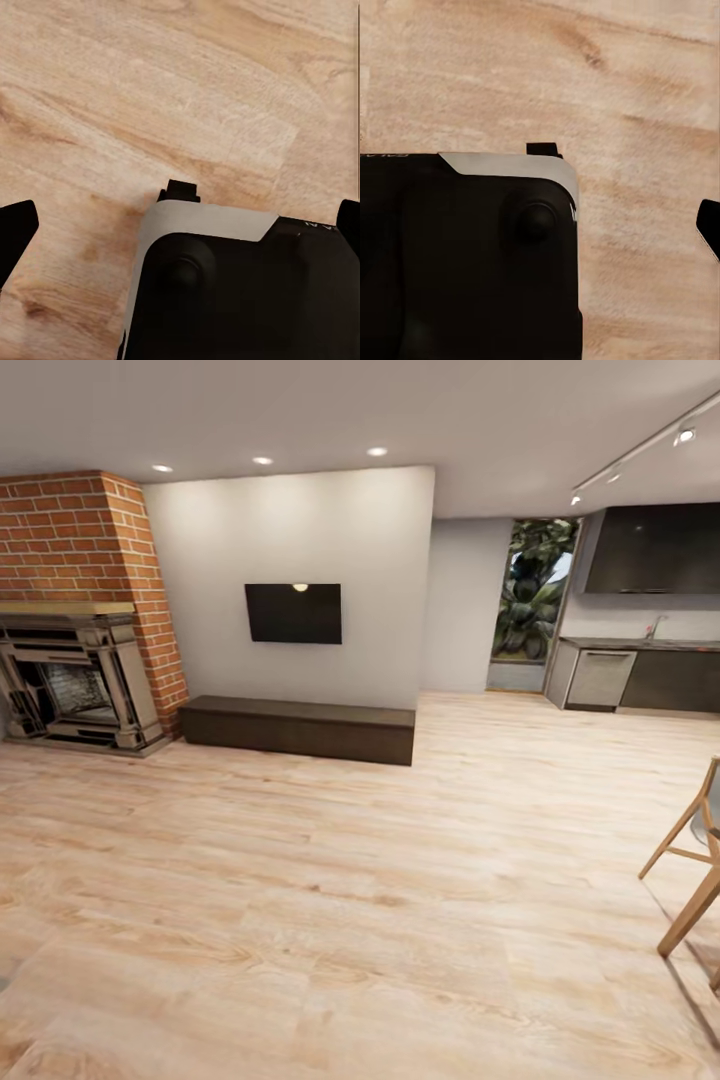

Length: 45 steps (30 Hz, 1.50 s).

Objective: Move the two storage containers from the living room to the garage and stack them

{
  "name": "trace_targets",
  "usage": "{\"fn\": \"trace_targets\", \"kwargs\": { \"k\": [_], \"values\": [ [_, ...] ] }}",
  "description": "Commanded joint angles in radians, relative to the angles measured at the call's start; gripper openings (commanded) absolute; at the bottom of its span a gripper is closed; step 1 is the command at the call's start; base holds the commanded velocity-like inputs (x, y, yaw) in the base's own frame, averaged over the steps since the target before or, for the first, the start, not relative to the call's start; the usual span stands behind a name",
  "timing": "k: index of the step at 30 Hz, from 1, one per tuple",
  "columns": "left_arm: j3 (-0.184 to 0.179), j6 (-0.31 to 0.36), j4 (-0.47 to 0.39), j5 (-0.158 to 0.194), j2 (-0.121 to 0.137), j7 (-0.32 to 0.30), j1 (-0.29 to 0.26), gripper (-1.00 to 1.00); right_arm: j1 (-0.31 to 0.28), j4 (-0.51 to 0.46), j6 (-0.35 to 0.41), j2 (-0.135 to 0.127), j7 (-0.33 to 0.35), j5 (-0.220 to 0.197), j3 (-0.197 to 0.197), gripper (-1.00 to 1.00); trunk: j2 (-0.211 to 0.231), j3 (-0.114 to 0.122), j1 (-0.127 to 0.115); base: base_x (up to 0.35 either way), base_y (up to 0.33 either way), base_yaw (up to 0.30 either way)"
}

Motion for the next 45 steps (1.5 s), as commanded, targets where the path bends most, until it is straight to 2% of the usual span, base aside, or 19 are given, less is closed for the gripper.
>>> {"fn": "trace_targets", "kwargs": {
  "k": [1,45],
  "values": [
    [-0.009,-0.003,0.001,0.008,0.000,0.002,-0.001,1.00,-0.001,0.003,-0.006,0.000,-0.003,-0.005,0.005,1.00,-0.001,-0.001,0.001,0.326,0.000,0.000],
    [-0.009,-0.003,0.001,0.008,-0.002,0.002,-0.001,1.00,-0.001,0.003,-0.006,0.000,-0.004,-0.005,0.005,1.00,-0.001,-0.001,0.001,0.326,0.000,0.000]
  ]
}}
